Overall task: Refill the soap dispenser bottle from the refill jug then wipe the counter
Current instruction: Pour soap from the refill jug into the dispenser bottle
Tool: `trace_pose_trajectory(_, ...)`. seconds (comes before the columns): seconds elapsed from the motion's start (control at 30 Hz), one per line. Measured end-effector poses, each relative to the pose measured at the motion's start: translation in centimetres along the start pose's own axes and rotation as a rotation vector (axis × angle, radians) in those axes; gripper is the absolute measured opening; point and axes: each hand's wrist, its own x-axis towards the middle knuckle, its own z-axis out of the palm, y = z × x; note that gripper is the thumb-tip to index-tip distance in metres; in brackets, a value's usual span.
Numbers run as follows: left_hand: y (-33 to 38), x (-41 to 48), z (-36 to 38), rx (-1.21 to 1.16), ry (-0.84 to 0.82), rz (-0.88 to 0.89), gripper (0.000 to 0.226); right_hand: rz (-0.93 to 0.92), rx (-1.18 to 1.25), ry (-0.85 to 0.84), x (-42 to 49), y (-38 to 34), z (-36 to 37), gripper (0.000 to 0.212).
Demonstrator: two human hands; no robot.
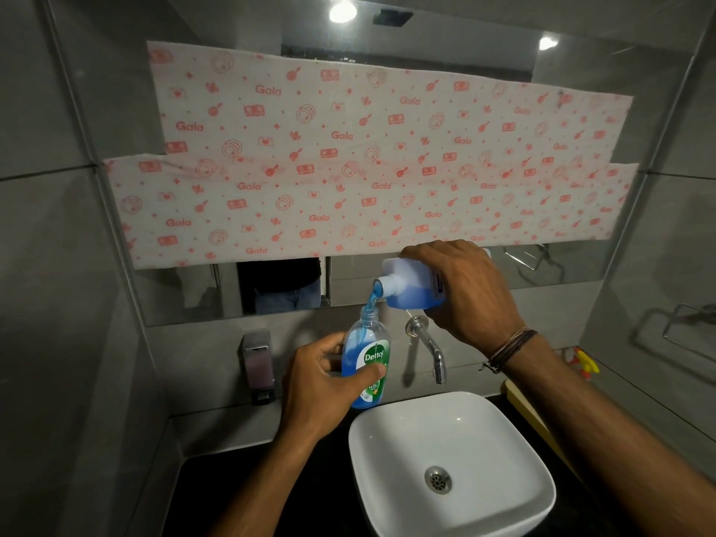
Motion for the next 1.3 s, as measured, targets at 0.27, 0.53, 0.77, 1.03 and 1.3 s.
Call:
trace_pose_trajectory(0.27,-0.28,0.09,-0.14,0.008,0.01,0.002,0.042,-0.008,-0.018,0.01,0.06,0.06,0.23,0.076)
trace_pose_trajectory(0.53,-0.41,0.12,-0.38,0.007,0.01,0.0,0.041,-0.002,-0.013,-0.001,0.2,-0.12,0.21,0.073)
trace_pose_trajectory(0.77,-0.38,0.02,-0.6,-0.002,0.001,0.004,0.042,0.007,-0.026,-0.016,0.38,-0.29,0.19,0.073)
trace_pose_trajectory(1.03,-0.56,0.1,-0.69,0.002,0.006,-0.004,0.043,0.003,-0.034,-0.015,0.46,-0.19,0.38,0.074)
trace_pose_trajectory(1.3,-0.47,-0.01,-0.88,0.003,-0.007,-0.015,0.041,0.002,-0.035,-0.012,0.52,-0.06,0.53,0.076)
